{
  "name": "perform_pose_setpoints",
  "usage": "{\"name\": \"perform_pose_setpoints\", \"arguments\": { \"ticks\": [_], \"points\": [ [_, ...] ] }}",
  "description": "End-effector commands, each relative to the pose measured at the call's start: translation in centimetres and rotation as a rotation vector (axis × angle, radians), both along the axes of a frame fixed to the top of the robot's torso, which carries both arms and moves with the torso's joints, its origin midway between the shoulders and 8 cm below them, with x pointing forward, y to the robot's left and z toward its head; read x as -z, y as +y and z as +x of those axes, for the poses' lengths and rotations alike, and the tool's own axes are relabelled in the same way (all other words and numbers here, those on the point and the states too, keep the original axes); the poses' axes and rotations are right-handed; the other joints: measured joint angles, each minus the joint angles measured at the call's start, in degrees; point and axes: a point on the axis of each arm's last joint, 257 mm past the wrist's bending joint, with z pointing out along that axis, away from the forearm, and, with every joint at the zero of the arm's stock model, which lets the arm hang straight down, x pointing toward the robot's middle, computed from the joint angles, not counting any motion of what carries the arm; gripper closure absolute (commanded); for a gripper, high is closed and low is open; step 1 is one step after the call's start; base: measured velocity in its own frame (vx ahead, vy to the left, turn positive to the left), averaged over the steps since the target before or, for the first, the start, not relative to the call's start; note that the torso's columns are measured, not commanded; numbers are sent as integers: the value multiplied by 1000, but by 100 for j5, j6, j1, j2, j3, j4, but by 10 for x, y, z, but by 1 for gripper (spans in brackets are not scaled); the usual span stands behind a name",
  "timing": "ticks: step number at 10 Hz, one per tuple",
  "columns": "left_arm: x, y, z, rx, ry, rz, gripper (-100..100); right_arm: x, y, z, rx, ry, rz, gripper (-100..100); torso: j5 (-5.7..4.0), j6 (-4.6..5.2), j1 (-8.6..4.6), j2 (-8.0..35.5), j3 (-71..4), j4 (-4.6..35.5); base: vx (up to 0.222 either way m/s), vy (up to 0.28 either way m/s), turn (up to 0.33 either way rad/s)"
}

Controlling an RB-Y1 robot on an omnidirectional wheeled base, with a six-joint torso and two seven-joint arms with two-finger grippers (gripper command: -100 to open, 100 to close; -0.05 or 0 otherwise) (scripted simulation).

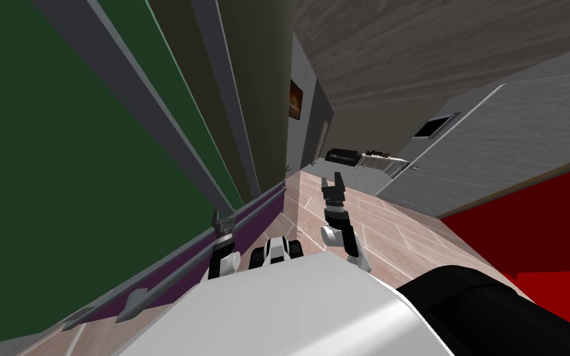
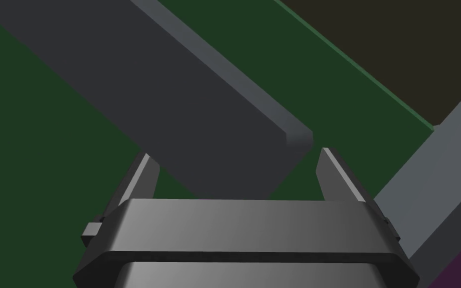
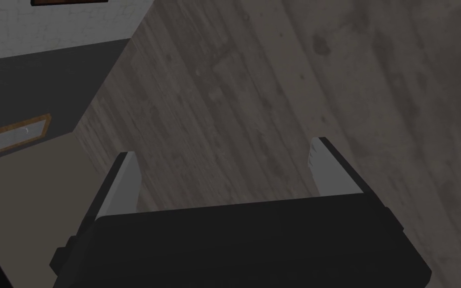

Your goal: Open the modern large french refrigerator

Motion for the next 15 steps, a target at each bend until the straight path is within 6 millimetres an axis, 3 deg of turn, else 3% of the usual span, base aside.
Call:
{"name": "perform_pose_setpoints", "arguments": {
  "ticks": [1,3,12,13,15],
  "points": [
    [11,0,-12,-5,0,-2,100,0,0,0,0,0,0,0,10,13,-5,-3,2,-11,-16,8,-33],
    [7,1,-15,-8,-11,0,100,0,0,0,0,0,0,0,17,14,-8,-14,-2,-22,-17,3,-1],
    [-2,-65,-3,255,8,-1,100,0,0,0,0,0,0,0,-16,18,-29,-2,-5,15,-213,66,-141],
    [3,-56,-6,231,17,0,100,0,0,0,0,0,0,0,-17,25,-43,-4,-6,13,-87,22,-25],
    [7,-55,5,229,18,-11,100,0,0,0,0,0,0,0,-3,49,-24,-18,-13,3,-170,100,-304]
  ]
}}
